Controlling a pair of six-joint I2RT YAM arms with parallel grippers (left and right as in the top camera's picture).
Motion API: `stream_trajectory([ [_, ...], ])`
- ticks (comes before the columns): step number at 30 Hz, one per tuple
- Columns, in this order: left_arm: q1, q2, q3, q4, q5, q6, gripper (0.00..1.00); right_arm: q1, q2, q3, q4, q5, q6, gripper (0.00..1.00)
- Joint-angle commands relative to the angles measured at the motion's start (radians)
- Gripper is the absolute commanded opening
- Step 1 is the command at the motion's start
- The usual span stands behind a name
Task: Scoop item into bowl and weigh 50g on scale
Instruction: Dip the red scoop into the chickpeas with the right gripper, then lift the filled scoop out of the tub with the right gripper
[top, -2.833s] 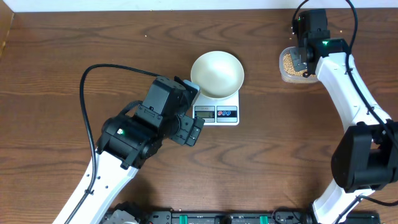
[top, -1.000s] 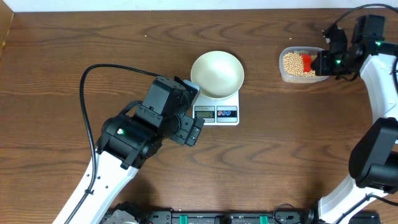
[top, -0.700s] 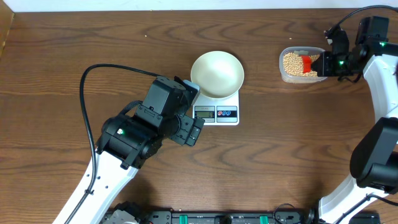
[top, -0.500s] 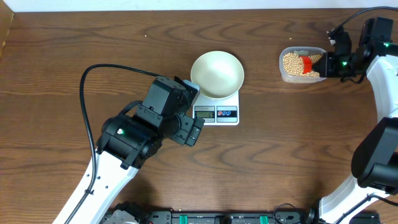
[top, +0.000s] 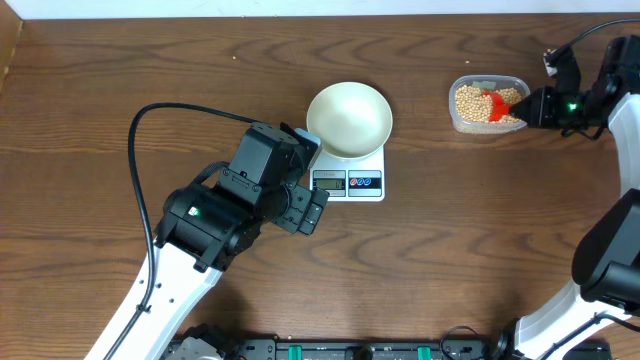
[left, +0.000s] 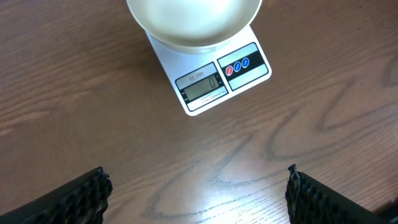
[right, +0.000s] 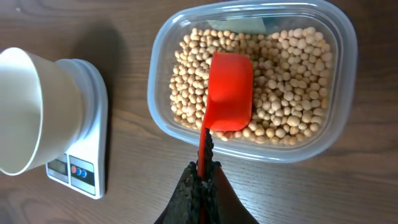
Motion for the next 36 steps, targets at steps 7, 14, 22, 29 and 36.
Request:
stream_trajectory([
  [7,0.006,0.005,0.026,-0.002,0.002,0.007,0.92,-0.043,0.008,0.002,-0.006,-0.126,-0.019,0.01],
  [14,0.006,0.005,0.026,-0.002,0.002,0.007,0.92,-0.067,0.008,0.0,-0.006,-0.174,-0.016,0.01],
  [22,0.006,0.005,0.026,-0.002,0.002,0.007,0.92,-0.104,0.01,-0.037,0.035,-0.234,0.003,0.01],
  [29,0.006,0.005,0.026,-0.002,0.002,0.007,0.92,-0.134,0.01,-0.101,0.127,-0.312,0.044,0.01],
  [36,0.006,0.005,0.026,-0.002,0.002,0.007,0.92,-0.135,0.01,-0.146,0.237,-0.383,0.12,0.01],
])
